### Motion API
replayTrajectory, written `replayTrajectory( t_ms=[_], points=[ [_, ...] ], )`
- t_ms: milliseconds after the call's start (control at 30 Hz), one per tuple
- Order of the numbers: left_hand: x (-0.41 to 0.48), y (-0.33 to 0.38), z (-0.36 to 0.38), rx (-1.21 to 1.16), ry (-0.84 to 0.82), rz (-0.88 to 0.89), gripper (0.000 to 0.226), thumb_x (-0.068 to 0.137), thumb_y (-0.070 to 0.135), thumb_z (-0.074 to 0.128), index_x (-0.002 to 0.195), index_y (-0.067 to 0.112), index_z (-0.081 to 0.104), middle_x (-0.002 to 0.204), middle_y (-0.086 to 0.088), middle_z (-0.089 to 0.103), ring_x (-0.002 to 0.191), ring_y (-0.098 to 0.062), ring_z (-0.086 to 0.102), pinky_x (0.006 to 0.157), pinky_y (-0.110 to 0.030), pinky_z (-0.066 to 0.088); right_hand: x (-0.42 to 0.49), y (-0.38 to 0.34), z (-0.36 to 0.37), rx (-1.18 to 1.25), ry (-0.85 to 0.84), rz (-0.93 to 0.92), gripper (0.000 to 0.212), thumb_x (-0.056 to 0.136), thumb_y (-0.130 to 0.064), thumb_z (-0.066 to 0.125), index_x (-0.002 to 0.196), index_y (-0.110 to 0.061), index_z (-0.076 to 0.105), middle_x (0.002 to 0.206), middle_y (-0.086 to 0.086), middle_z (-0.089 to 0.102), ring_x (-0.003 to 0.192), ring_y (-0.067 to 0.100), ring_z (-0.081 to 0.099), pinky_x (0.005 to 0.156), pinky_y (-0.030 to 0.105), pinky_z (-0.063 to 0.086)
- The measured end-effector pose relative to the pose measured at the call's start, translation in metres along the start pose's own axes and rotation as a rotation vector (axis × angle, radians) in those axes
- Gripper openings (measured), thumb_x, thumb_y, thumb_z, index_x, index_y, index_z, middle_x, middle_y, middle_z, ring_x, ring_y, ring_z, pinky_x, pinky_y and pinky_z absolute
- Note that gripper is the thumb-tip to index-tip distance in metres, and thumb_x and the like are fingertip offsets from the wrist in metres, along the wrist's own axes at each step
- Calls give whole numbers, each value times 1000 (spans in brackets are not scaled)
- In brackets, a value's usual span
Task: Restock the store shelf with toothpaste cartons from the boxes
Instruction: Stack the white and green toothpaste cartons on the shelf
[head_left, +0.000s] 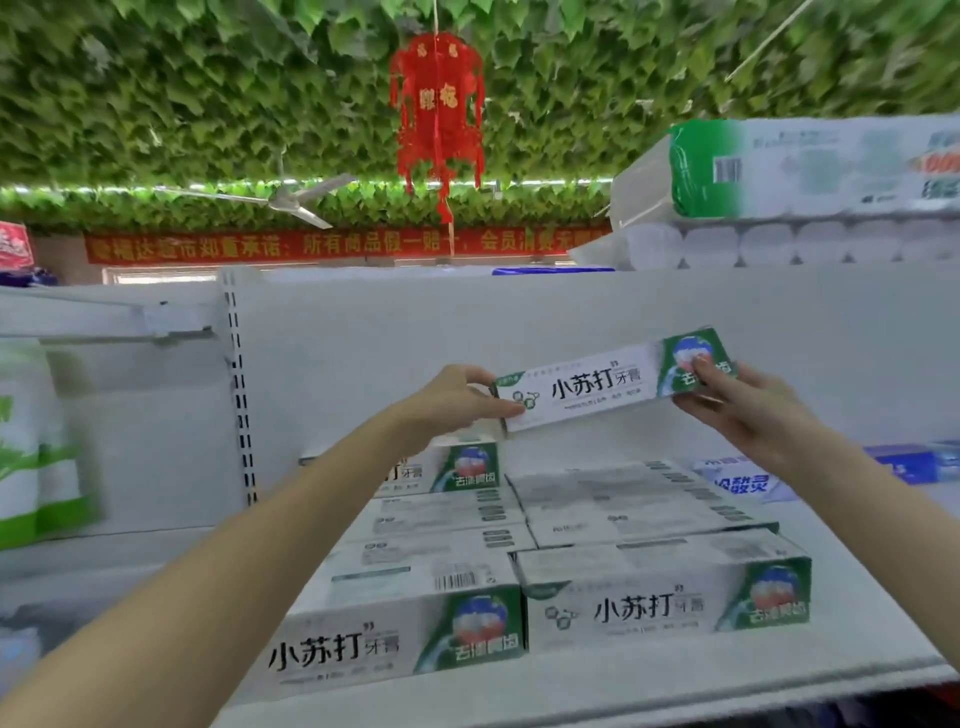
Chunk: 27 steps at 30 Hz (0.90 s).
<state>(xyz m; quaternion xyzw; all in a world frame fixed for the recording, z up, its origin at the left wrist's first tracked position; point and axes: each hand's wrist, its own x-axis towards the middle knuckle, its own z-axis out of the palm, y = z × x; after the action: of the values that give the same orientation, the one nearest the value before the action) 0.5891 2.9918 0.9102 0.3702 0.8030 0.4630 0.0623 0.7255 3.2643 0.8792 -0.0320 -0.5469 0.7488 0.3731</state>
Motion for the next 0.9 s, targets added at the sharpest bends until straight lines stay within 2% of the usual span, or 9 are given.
replayTrajectory(
  t_ms=[67,167,333,400,467,567,633,733,900],
  points=[
    [22,-4,6,44,-12,26,42,82,26,75,117,14,58,112,-6,69,105,-21,62,78,-27,44,13,11,-14,-121,64,-5,36,85,-14,67,115,5,62,105,17,69,92,22,67,74,22,58],
    [47,-12,19,153,-23,65,34,82,28,75,111,18,58,108,-4,69,99,-20,63,77,-30,47,25,26,-27,-282,110,-7,30,87,-11,65,113,2,63,97,11,69,80,14,67,67,14,56],
    [65,-33,26,361,7,118,49,80,41,75,121,23,54,106,3,64,96,-17,59,82,-29,46,45,40,-33,-664,174,9,18,77,-20,78,92,-12,71,89,6,73,86,20,65,93,39,53],
    [69,-44,24,393,36,113,56,79,40,76,126,24,52,110,3,64,96,-18,59,86,-30,48,49,45,-32,-727,152,32,20,74,-20,81,90,-9,74,80,4,75,80,17,67,87,35,54],
    [72,-53,23,413,52,113,56,77,40,77,125,25,53,113,2,66,96,-18,62,88,-33,50,52,53,-32,-762,169,24,20,73,-20,82,87,-7,76,69,-3,73,66,9,65,71,26,53],
    [74,-63,27,472,74,128,57,74,47,78,122,28,55,112,4,66,99,-18,62,89,-37,51,56,63,-30,-836,188,19,17,73,-24,81,71,-8,73,48,-10,61,47,2,48,52,16,36],
    [72,-69,32,551,111,158,55,73,49,77,121,29,56,114,5,60,104,-17,56,87,-33,48,59,69,-29,-920,179,42,27,71,-29,83,72,-4,73,55,0,60,56,10,47,57,21,34],
    [67,-74,36,707,160,197,55,76,51,73,124,28,57,111,4,43,104,-15,44,78,-26,36,61,71,-26,-982,136,46,27,72,-29,82,84,-6,76,79,18,72,63,16,50,63,26,36],
    [65,-68,32,765,77,164,59,83,54,65,134,29,48,120,2,48,114,-19,46,86,-30,38,56,67,-25,-1056,62,125,33,76,-38,77,92,-9,75,94,21,72,60,18,48,65,27,35]
  ],
)
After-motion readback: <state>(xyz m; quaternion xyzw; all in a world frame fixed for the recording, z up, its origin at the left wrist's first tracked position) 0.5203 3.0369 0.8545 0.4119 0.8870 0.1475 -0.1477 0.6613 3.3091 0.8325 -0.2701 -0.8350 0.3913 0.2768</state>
